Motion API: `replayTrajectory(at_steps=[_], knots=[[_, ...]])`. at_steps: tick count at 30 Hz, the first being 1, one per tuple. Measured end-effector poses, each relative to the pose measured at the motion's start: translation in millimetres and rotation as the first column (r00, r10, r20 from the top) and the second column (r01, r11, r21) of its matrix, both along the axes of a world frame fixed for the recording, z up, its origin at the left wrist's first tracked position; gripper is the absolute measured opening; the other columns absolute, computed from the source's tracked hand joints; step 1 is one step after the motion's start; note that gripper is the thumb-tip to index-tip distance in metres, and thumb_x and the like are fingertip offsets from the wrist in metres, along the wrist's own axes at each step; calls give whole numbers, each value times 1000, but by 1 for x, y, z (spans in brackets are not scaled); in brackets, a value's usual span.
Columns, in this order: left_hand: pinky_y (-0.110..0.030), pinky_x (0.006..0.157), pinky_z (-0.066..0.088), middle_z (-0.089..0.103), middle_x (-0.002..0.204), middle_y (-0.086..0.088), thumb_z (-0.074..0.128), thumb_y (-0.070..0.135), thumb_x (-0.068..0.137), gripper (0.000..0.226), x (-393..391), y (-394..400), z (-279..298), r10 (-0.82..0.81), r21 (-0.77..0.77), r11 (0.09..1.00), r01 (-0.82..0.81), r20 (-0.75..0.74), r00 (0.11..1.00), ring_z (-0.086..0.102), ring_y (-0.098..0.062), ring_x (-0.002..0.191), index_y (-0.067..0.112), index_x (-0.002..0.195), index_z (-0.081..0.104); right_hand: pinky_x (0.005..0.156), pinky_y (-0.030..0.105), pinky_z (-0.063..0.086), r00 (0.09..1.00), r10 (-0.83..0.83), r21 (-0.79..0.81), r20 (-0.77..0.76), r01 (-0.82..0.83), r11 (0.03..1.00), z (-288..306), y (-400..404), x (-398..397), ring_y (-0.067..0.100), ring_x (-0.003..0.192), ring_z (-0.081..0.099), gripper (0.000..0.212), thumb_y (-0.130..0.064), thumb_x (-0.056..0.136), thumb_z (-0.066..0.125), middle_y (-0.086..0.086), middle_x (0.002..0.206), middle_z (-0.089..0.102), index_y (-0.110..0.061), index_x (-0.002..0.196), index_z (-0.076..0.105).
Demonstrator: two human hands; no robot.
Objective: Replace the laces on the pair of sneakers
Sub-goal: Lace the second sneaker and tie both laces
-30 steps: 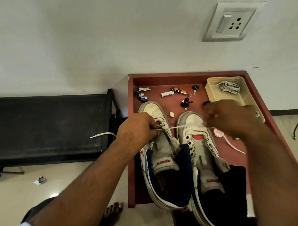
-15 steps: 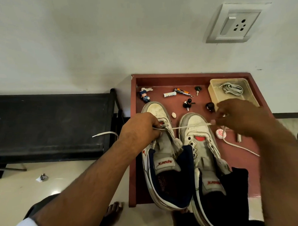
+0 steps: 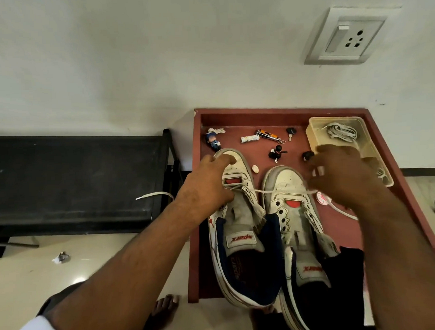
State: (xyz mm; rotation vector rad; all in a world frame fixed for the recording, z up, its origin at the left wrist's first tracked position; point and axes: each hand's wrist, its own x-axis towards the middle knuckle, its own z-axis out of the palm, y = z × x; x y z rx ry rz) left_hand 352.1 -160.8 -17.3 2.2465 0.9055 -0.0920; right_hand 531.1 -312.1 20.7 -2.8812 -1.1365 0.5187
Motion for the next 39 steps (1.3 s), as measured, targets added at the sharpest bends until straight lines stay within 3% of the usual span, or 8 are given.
replayTrajectory(at_steps=[4, 8, 12, 21, 25, 29, 36, 39], knots=[[-35, 88, 54, 51, 128, -1, 78, 38, 79, 66, -2, 1, -1, 78, -24, 997, -79, -32, 996, 59, -22, 107, 29, 136, 46, 112, 56, 15, 963, 247, 10, -109, -247, 969, -21, 35, -47, 21, 146, 15, 9, -36, 84, 70, -12, 153, 31, -36, 93, 69], [-39, 78, 59, 63, 101, 2, 67, 40, 90, 29, -12, 8, -2, 158, -134, 977, -165, -62, 986, 65, -17, 85, 20, 109, 56, 112, 55, 16, 963, 210, 67, -170, -202, 977, -29, 34, -38, 21, 143, 26, 8, -28, 89, 65, -13, 146, 42, -30, 83, 68], [-29, 76, 55, 68, 89, -1, 69, 27, 91, 11, -16, 11, 0, 102, -125, 986, -114, -100, 990, 64, -12, 79, 16, 92, 69, 98, 45, 44, 945, 270, 148, -183, -245, 958, -32, 33, -33, 11, 95, 57, 27, -25, 87, 68, -16, 91, 59, -32, 63, 56], [-35, 88, 54, 68, 94, -1, 69, 24, 90, 9, -17, 20, 6, 127, -10, 991, -131, -187, 974, 64, -14, 87, 16, 93, 69, 60, 23, 42, 893, 120, 82, -435, -94, 992, 0, 19, -26, 10, 58, 56, 17, -27, 90, 67, -2, 66, 62, -14, 79, 65], [-28, 80, 54, 70, 89, 5, 75, 25, 85, 8, -14, 13, 14, 135, -119, 985, -128, 49, 990, 66, -11, 86, 19, 90, 73, 62, 36, 46, 619, 118, 216, -777, 86, 973, 41, 11, -29, 26, 63, 59, 26, -15, 90, 65, 7, 65, 68, -29, 111, 62], [-35, 96, 50, 73, 97, 7, 77, 21, 83, 16, -12, -3, 31, -71, -628, 756, 184, 200, 977, 66, -11, 100, 21, 99, 76, 51, 29, 58, 296, 351, 449, -888, 397, 800, 56, 19, -46, 25, 63, 69, 30, -1, 80, 63, 22, 91, 72, -10, 109, 63], [-27, 97, 50, 70, 116, -5, 72, 7, 85, 30, -5, -17, 32, -13, -761, 583, 285, 342, 940, 65, -15, 109, 4, 115, 69, 61, 33, 61, 318, 347, 459, -882, 744, 485, 32, 36, -54, 27, 72, 73, 29, 3, 72, 68, 15, 83, 72, -4, 100, 65], [-17, 80, 49, 73, 89, 5, 67, 9, 85, 11, -6, -15, 33, 42, -754, 595, 280, 377, 925, 66, -3, 87, 2, 94, 70, 67, 36, 61, 425, 258, 494, -868, 797, 348, 21, 36, -39, 30, 76, 73, 28, 6, 72, 69, 13, 81, 72, -5, 98, 65]])
